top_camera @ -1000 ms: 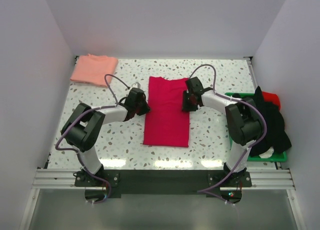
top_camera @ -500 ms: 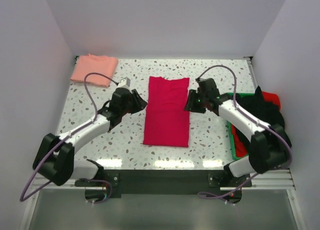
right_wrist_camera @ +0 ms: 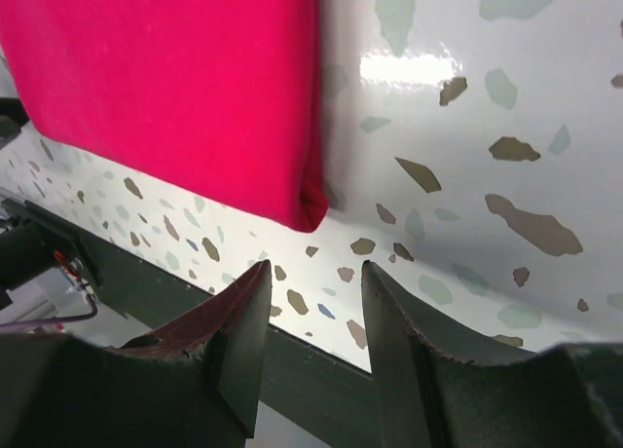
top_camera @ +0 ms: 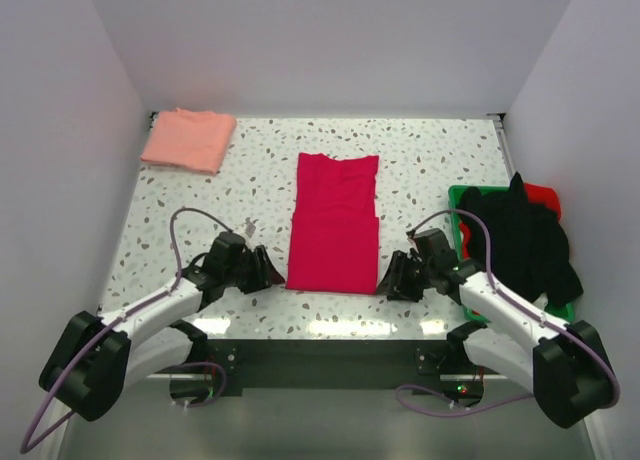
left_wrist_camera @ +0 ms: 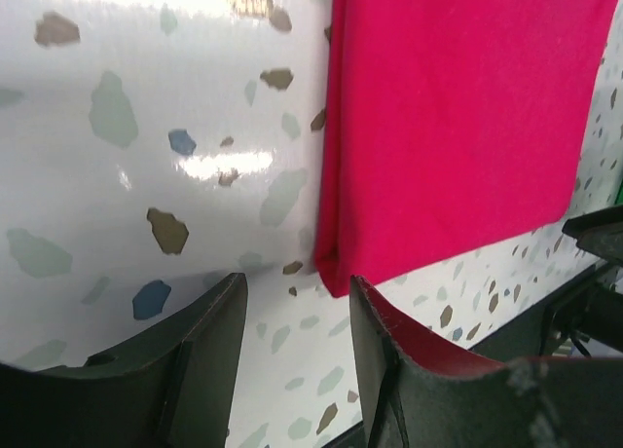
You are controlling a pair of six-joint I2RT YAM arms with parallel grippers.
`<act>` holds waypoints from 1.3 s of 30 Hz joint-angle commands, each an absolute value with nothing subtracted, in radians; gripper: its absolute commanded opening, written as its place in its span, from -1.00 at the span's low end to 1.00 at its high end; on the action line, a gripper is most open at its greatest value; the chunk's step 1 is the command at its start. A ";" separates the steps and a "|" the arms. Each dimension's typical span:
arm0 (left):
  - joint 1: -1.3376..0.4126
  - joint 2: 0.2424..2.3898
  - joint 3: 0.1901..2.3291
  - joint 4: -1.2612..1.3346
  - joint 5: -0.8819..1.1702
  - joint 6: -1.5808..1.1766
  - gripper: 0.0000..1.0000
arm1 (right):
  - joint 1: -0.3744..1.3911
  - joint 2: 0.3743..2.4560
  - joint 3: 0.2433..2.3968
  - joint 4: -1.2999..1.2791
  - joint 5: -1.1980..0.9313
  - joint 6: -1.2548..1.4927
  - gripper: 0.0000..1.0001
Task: Fold and stack the t-shirts
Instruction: Fold the tshirt
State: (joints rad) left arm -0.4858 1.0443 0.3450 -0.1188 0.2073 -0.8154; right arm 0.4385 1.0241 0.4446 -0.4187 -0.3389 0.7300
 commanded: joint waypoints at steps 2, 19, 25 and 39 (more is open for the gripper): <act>-0.502 1.046 0.292 -0.015 0.331 -0.854 0.03 | 0.445 0.999 0.396 -0.319 -0.383 0.840 -0.08; -0.552 1.109 0.207 0.129 0.318 -0.916 -0.08 | 0.449 1.020 0.268 -0.117 -0.344 0.974 -0.11; -0.563 1.158 0.186 0.179 0.298 -0.931 -0.15 | 0.449 1.015 0.218 -0.042 -0.311 1.029 -0.14; -0.612 1.203 0.209 0.189 0.242 -0.937 -0.60 | 0.449 1.077 0.209 0.028 -0.270 1.016 -0.54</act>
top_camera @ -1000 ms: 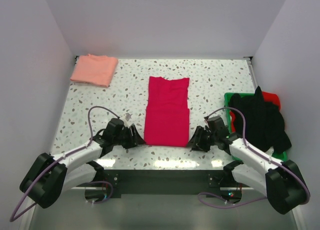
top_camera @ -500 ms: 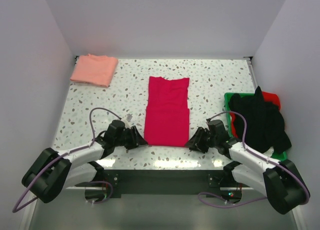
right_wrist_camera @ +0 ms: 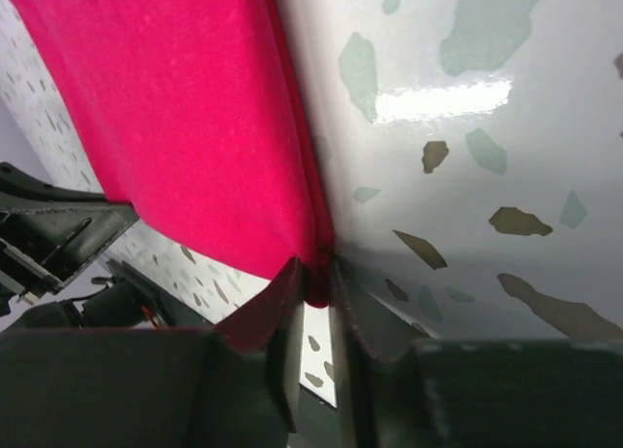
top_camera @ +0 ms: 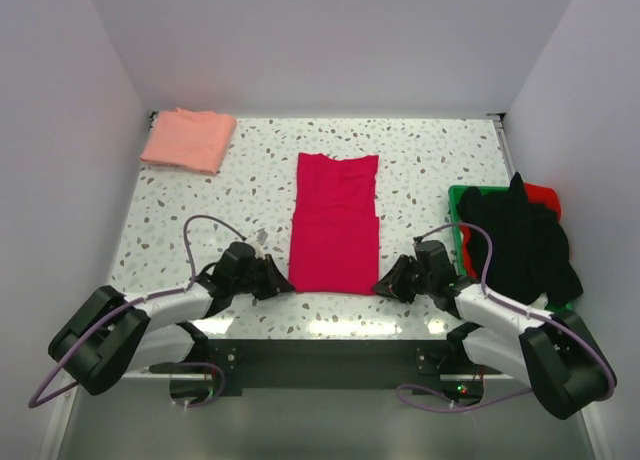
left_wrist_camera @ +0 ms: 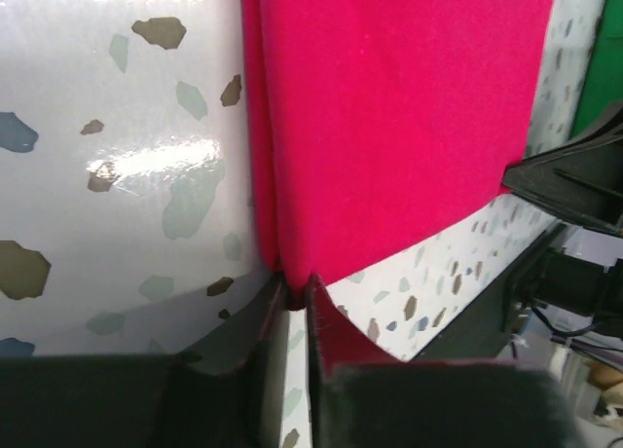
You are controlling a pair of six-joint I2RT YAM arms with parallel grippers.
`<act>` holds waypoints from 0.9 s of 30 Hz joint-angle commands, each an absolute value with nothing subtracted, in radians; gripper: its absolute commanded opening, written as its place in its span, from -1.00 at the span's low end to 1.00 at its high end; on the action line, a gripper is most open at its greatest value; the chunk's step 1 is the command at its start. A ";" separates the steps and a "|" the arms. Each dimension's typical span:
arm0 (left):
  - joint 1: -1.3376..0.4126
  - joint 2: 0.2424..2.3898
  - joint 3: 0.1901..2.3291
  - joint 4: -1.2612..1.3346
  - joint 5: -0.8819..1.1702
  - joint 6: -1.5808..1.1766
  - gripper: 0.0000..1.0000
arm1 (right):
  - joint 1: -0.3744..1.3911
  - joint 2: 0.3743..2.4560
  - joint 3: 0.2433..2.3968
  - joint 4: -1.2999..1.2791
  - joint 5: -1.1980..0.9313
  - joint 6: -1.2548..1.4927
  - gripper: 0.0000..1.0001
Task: Fold and stack the t-shirts
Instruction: Fold the tshirt
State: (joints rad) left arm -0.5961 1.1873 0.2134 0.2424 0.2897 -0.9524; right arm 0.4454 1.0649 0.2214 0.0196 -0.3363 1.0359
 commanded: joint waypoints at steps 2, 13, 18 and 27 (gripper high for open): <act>-0.626 1.197 0.225 0.176 0.236 -0.936 -0.85 | 0.449 1.071 0.221 0.003 -0.276 0.994 -0.73; -0.745 1.042 0.255 0.031 0.195 -0.979 -1.00 | 0.449 0.914 0.295 -0.254 -0.380 0.827 -1.00; -0.827 0.936 0.262 -0.072 0.149 -1.025 -1.00 | 0.451 0.723 0.287 -0.414 -0.408 0.798 -1.00; -0.983 0.816 0.347 -0.202 0.034 -1.088 -1.00 | 0.453 0.486 0.397 -0.675 -0.402 0.756 -1.00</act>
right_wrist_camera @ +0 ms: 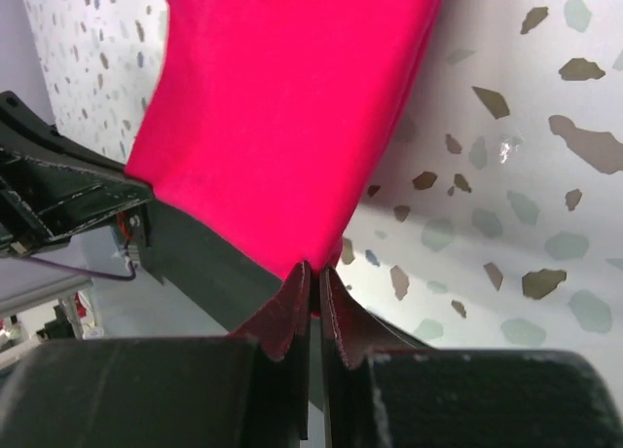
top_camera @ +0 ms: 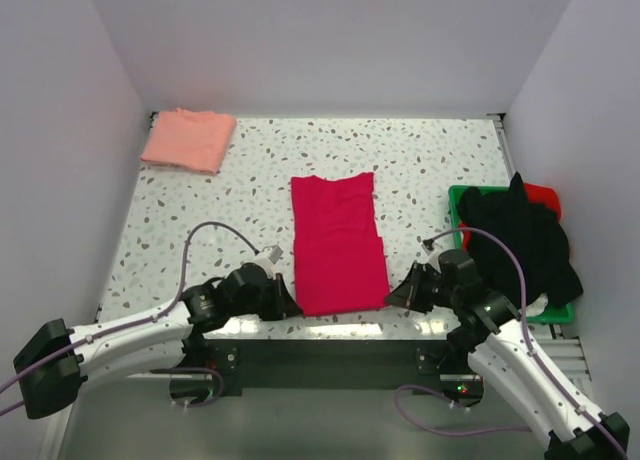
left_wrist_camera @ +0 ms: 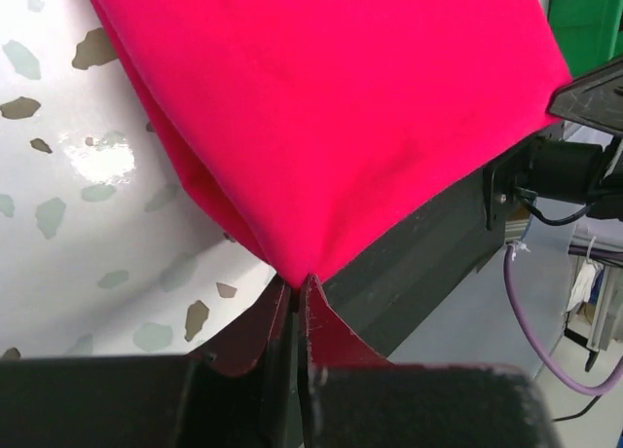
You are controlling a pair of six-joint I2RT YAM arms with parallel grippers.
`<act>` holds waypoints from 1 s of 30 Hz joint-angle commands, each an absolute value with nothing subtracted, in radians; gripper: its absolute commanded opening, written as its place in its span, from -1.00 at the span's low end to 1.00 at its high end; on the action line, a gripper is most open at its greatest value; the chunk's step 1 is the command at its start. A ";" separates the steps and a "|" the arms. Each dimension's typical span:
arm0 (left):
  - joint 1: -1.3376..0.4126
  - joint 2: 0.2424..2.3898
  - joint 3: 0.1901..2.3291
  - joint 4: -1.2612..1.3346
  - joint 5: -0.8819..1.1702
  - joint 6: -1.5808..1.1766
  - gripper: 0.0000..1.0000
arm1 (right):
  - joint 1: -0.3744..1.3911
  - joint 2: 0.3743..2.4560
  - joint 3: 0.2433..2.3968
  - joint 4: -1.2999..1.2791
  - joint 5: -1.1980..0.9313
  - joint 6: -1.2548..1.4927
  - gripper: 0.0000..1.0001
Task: Fold and stack the t-shirts
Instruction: Fold the tshirt
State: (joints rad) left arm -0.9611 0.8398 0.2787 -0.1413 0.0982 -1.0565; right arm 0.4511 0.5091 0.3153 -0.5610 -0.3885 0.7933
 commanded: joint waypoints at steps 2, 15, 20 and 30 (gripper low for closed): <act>-0.986 0.798 0.386 -0.224 0.018 -1.083 -1.00 | 0.453 0.486 0.445 -0.705 -0.396 0.738 -1.00; -0.921 1.002 0.774 -0.288 -0.086 -0.921 -1.00 | 0.451 0.777 0.768 -0.675 -0.241 0.672 -1.00; -0.761 1.117 0.860 -0.240 0.000 -0.873 -1.00 | 0.445 0.972 0.931 -0.632 -0.177 0.649 -1.00; -0.470 1.539 1.230 -0.189 0.185 -0.796 -1.00 | 0.322 1.501 1.355 -0.554 -0.208 0.598 -1.00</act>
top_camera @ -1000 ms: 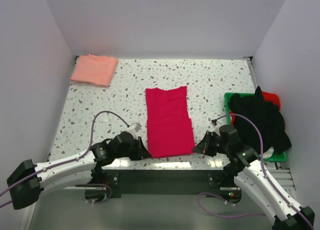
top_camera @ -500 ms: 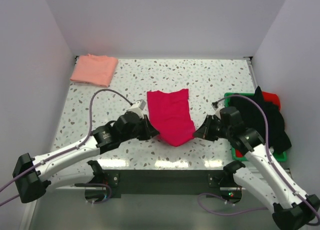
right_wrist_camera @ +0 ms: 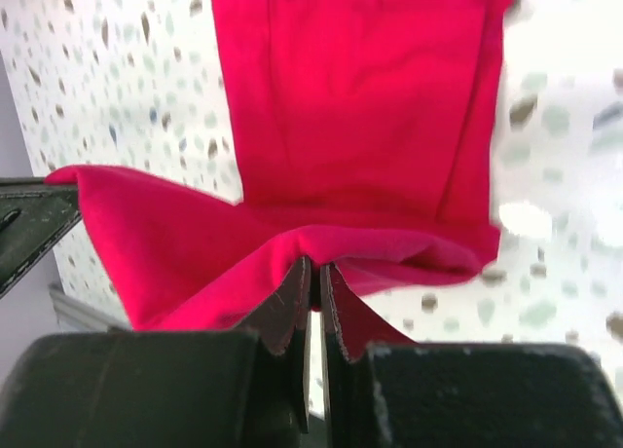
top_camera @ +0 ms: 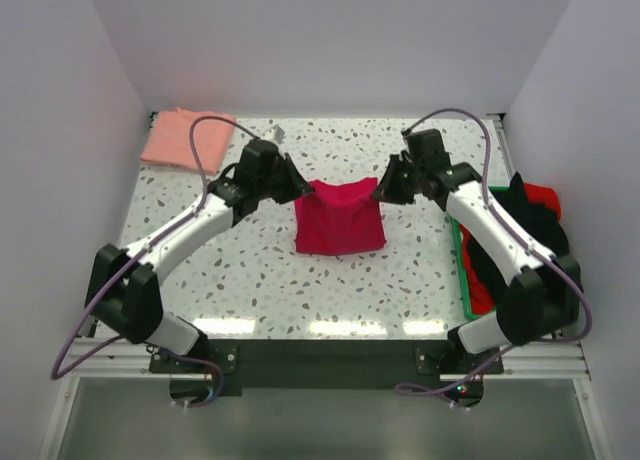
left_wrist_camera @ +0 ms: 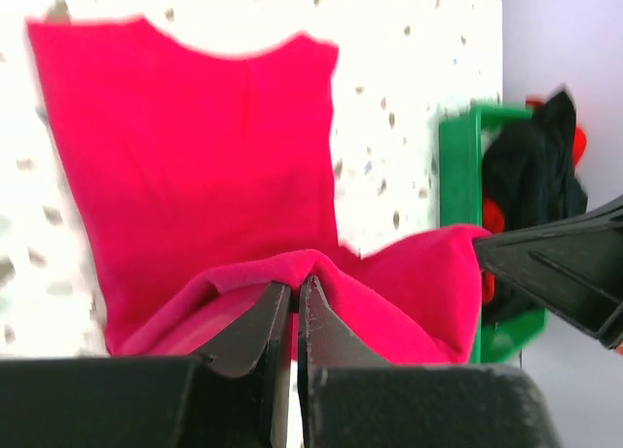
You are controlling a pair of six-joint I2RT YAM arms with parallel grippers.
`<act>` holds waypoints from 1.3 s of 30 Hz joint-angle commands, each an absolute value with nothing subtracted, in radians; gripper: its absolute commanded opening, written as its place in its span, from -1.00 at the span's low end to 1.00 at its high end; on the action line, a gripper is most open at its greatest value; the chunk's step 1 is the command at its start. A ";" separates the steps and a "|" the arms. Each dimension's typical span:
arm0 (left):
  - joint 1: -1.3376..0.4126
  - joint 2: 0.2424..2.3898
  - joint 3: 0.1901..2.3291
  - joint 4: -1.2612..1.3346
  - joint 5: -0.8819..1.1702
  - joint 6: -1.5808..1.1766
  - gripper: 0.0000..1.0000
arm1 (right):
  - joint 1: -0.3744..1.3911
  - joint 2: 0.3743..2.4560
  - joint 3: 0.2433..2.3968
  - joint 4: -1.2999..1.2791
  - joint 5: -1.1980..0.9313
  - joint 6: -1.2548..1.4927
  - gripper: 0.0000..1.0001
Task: Fold and stack the t-shirts
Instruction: Fold the tshirt
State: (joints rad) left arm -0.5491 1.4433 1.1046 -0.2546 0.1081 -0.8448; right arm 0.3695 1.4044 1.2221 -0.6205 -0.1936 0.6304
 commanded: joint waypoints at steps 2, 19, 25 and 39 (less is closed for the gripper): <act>-0.434 1.607 1.306 -0.164 0.218 -0.798 -1.00 | 0.295 1.645 1.426 -0.535 -0.241 0.600 -1.00; -0.189 2.056 1.517 0.035 0.420 -0.770 0.29 | 0.187 2.065 1.781 -0.500 -0.232 0.551 0.38; -0.207 2.020 1.384 0.040 0.382 -0.798 0.21 | 0.274 2.020 1.645 -0.512 -0.062 0.497 0.37; -0.256 2.005 1.273 0.038 0.364 -0.765 0.08 | 0.321 2.126 1.698 -0.540 0.063 0.459 -0.09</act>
